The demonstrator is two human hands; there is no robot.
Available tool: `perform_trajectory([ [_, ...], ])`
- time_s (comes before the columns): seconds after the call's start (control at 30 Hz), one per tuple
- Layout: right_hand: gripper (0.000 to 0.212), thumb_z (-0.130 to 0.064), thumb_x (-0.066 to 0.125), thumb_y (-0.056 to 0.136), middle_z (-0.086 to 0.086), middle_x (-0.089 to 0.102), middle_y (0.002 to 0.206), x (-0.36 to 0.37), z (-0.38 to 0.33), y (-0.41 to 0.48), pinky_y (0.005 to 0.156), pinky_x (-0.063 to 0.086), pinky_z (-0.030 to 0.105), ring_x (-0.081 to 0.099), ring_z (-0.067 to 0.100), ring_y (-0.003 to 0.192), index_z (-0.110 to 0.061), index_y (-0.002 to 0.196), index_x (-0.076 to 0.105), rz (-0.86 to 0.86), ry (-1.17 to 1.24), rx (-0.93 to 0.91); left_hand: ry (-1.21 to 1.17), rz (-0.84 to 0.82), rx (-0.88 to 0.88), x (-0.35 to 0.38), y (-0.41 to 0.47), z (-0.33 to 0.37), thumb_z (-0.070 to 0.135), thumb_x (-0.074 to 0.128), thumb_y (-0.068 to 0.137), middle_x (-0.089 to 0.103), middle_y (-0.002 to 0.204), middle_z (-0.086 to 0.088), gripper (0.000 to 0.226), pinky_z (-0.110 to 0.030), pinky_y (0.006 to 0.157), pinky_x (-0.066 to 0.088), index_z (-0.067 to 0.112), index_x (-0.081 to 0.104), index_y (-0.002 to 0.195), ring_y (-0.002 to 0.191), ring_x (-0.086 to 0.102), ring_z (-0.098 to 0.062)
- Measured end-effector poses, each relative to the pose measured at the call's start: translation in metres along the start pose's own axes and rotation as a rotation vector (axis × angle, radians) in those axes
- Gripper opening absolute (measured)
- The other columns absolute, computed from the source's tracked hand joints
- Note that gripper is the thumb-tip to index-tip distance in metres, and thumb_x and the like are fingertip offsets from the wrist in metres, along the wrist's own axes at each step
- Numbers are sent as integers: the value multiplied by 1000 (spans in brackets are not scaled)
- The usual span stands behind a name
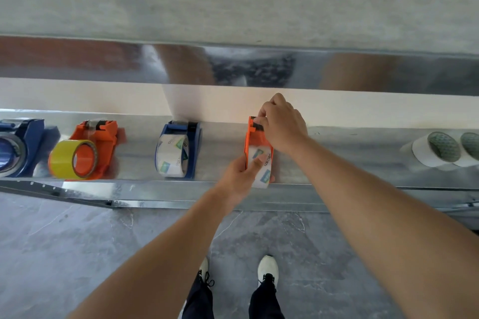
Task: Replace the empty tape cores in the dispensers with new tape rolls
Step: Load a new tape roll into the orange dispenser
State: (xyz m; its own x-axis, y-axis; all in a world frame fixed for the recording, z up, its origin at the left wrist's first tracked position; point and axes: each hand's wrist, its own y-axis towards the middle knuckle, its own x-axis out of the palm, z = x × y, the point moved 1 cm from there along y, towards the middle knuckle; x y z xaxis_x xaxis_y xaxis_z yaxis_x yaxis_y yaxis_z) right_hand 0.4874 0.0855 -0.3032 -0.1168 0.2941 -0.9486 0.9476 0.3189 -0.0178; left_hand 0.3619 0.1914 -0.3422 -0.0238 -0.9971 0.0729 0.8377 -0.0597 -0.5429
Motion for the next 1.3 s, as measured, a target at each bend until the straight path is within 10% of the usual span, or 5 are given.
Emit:
perform_trajectory([
  [0.27,18,-34,52,108,-2,69,107,-6,-9,6,82,50,41,64,23,94,-18,105,59,-38,92,75,118,-158,16,-14,0,-14,19,74,98,75,129,-6,45,-48,116,48,14,60,141,125,69,-24],
  [0.47,9,-21,44,110,-9,73,125,-11,-13,9,78,42,36,66,26,104,-20,110,53,-129,7,22,-118,4,-71,4,1,6,47,63,103,82,109,-14,44,-36,95,62,12,68,129,96,81,-26],
  [0.8,7,-18,51,104,-15,71,90,-19,2,29,86,52,41,66,21,101,-21,102,56,-245,173,140,-111,-262,67,-12,-10,-14,3,68,99,80,112,-8,41,-23,90,55,3,57,138,108,74,-16],
  [1.13,16,-28,50,108,-3,74,98,-28,-3,25,92,53,45,67,22,98,-15,104,58,-311,212,123,-115,-111,24,0,-15,-10,27,60,107,78,96,1,16,-26,84,57,18,67,118,86,75,-9],
  [1.3,26,-27,53,108,3,76,84,-38,-3,29,73,52,34,66,19,71,-4,102,63,-464,395,236,-128,-218,60,-10,-21,-19,10,59,106,73,108,-4,39,-13,79,55,17,55,144,90,75,-4],
])
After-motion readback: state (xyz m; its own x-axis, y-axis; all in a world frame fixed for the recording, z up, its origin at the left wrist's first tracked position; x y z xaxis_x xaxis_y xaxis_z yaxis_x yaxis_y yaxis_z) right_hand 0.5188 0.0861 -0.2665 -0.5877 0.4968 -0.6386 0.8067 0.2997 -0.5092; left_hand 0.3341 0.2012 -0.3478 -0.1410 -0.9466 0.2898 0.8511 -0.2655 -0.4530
